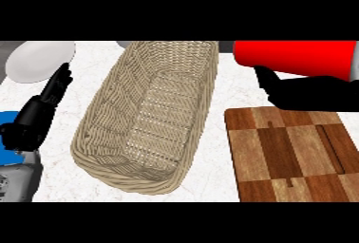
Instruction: Pick the can from the cutting board and place it in the basket
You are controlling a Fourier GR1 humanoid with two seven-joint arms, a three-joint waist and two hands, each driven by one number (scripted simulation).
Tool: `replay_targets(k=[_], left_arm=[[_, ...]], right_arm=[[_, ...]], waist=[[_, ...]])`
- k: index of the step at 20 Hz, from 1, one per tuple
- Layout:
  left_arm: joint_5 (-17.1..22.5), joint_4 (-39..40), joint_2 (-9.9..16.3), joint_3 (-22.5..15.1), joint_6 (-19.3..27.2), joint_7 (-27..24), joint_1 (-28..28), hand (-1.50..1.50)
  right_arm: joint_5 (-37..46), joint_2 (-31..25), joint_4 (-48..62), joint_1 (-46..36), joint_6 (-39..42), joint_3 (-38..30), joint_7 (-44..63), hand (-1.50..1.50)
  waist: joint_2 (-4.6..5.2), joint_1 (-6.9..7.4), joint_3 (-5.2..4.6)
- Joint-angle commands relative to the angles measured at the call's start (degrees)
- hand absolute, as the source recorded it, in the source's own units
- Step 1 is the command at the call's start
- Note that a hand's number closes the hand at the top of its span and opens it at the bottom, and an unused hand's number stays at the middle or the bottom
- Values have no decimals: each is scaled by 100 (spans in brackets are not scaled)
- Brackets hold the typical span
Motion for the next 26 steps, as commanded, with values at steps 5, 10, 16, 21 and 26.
replay_targets(k=[5, 10, 16, 21, 26], left_arm=[[0, 68, 55, 80, -112, -107, -14, 0], [-259, 15, -195, -169, 94, -156, 27, 0], [-56, -116, 2, 80, -93, 23, 41, 0], [-5, 143, 27, 116, -205, -129, -65, 0], [-309, 130, -307, -125, 142, -255, 92, 0]], right_arm=[[-258, 731, 1217, -2197, 430, 275, 1252, 150], [172, 1455, 2664, -2941, -23, 459, 1214, 150], [73, 1846, 3298, -3159, 228, 516, 1384, 150], [-150, 2002, 4272, -3549, -34, 609, 1614, 150], [243, 1710, 4427, -3335, 869, 1074, 1627, 150]], waist=[[12, 20, -1], [30, 66, -1], [13, 23, 4], [28, 52, 0], [3, -70, 3]])
